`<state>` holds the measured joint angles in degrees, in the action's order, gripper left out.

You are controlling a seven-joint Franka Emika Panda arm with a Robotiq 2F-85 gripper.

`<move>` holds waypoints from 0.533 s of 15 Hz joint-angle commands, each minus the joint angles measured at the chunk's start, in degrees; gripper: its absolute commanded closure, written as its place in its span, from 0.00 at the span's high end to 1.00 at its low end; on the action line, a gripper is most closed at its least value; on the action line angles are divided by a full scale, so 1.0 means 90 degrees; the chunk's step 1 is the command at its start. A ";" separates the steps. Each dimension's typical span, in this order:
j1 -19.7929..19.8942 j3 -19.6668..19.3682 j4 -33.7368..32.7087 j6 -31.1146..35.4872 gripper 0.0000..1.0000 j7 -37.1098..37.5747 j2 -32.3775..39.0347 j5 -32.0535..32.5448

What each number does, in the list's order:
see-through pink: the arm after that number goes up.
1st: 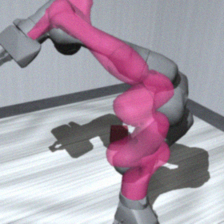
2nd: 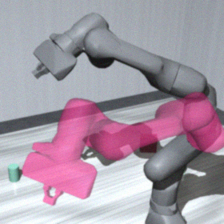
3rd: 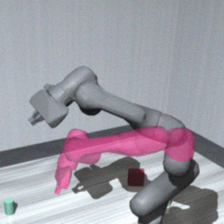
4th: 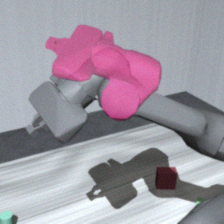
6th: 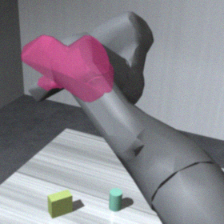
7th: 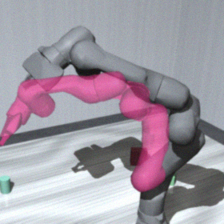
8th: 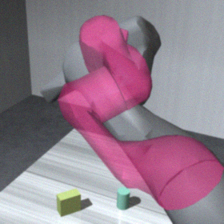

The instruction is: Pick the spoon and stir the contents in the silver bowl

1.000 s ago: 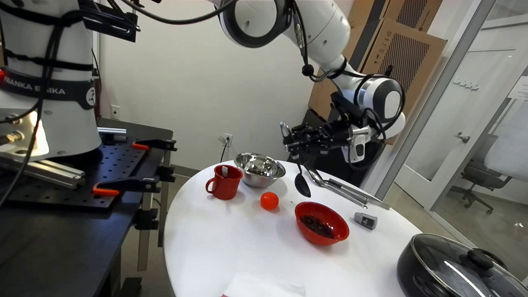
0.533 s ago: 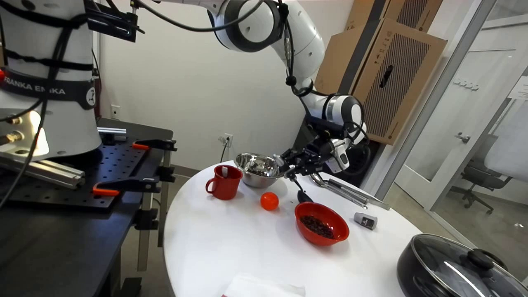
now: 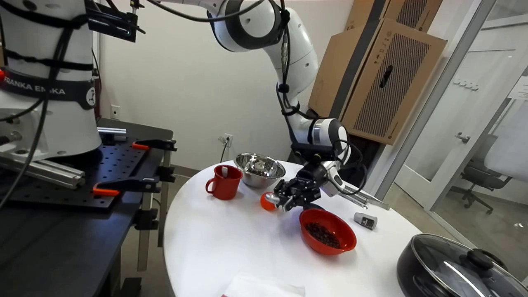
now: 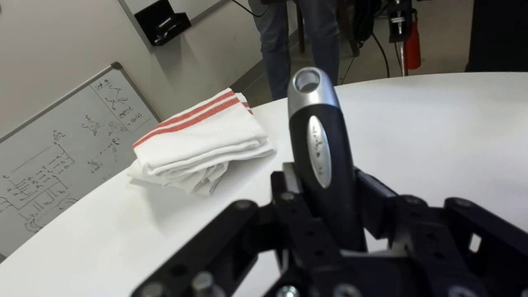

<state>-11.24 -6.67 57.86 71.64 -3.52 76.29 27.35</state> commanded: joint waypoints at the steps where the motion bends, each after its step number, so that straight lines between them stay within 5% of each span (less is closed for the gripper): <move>1: -0.0072 -0.0049 0.0964 0.0413 0.08 0.0353 -0.0464 0.0110; 2: -0.0073 -0.0042 0.1083 0.0475 0.09 0.0424 -0.0515 0.0089; 3: -0.0069 -0.0030 0.1206 0.0531 0.55 0.0489 -0.0579 0.0069; 5: -0.0059 -0.0006 0.1447 0.0673 0.59 0.0609 -0.0771 0.0026; 8: -0.0025 0.0009 0.1778 0.0898 0.81 0.0757 -0.1123 -0.0017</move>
<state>-11.42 -6.83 67.38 76.61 1.18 71.67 27.39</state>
